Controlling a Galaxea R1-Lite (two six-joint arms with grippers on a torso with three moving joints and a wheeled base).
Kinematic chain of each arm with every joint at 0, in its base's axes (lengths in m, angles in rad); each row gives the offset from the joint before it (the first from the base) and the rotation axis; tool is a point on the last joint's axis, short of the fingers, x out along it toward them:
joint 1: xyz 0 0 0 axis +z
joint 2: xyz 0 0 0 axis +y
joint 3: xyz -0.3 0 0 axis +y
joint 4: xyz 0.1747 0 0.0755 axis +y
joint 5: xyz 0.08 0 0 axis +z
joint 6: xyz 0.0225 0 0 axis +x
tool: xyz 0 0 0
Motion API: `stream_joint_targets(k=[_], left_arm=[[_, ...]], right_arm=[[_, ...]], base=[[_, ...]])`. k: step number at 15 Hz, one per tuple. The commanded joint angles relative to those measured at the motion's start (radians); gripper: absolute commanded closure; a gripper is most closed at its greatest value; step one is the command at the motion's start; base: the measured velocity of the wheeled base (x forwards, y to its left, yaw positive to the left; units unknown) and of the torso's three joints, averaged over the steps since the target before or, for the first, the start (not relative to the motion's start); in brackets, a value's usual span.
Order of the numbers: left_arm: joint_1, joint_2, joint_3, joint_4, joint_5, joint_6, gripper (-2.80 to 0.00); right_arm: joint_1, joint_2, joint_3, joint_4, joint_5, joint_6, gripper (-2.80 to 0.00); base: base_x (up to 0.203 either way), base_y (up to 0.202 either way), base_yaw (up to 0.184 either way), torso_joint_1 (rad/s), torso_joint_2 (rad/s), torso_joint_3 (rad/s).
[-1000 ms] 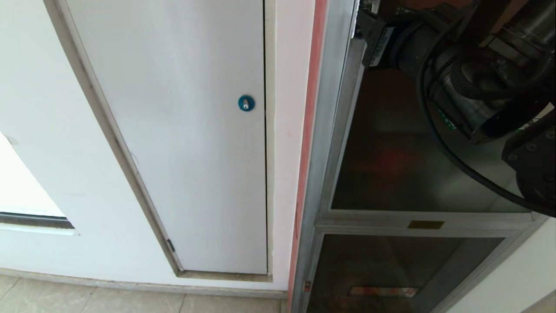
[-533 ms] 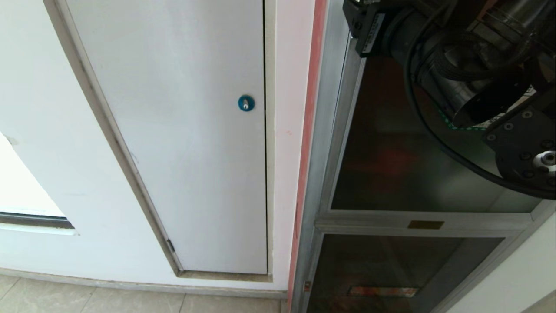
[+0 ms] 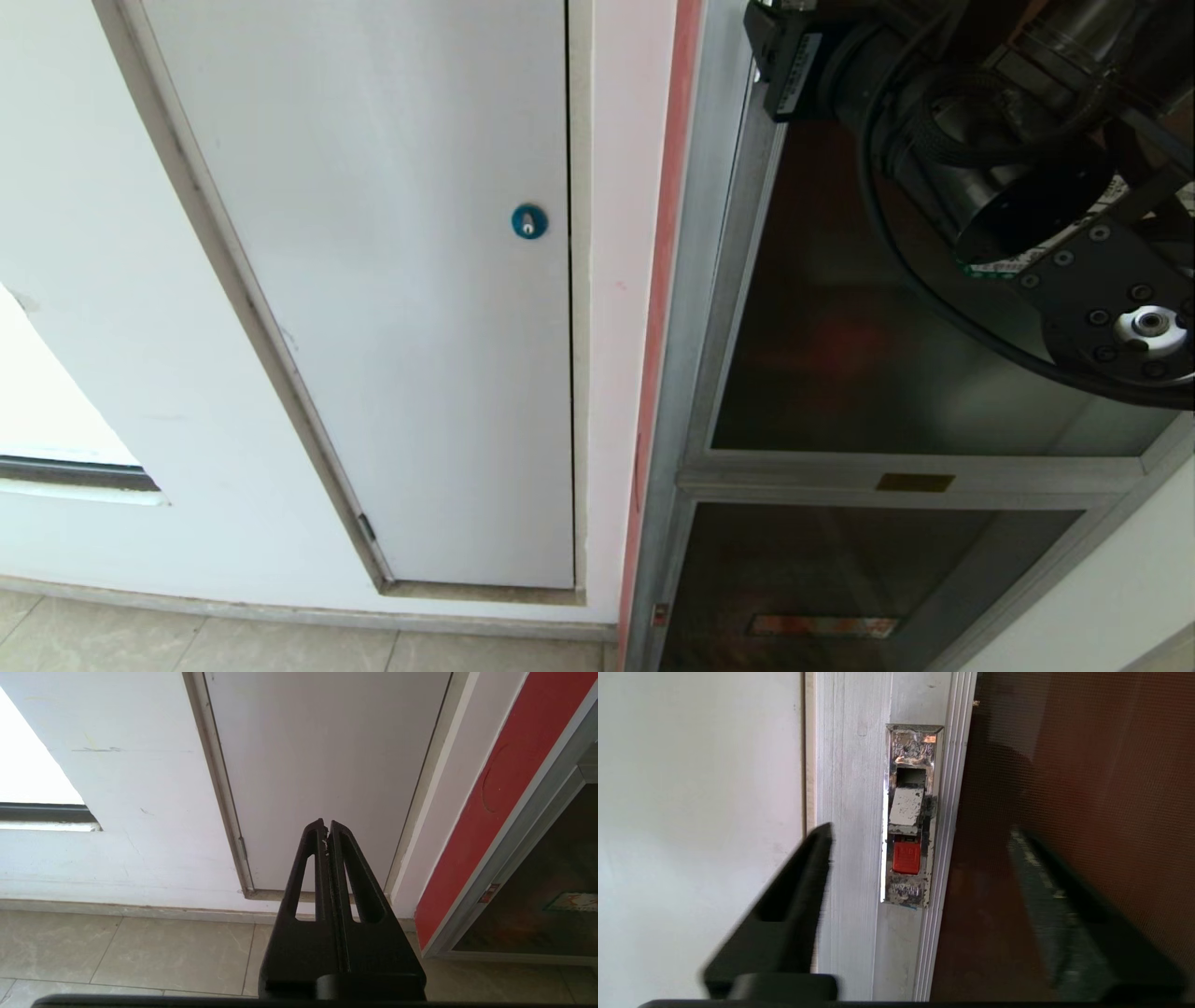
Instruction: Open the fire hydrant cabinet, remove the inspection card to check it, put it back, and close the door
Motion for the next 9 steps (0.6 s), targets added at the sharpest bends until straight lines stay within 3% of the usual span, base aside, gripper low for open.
stream_joint_targets(k=[1,9], left_arm=[[0.0,0.001,0.002,0.0,0.0,0.0,0.0],[0.0,0.001,0.002,0.0,0.0,0.0,0.0]], right_arm=[[-0.002,0.009,-0.016,0.003,-0.002,-0.002,0.0],[0.0,0.037,-0.06,0.037,-0.001,-0.002,0.0]], base=[[0.0,0.0,0.0,0.0,0.0,0.0],[0.0,0.0,0.0,0.0,0.0,0.0]])
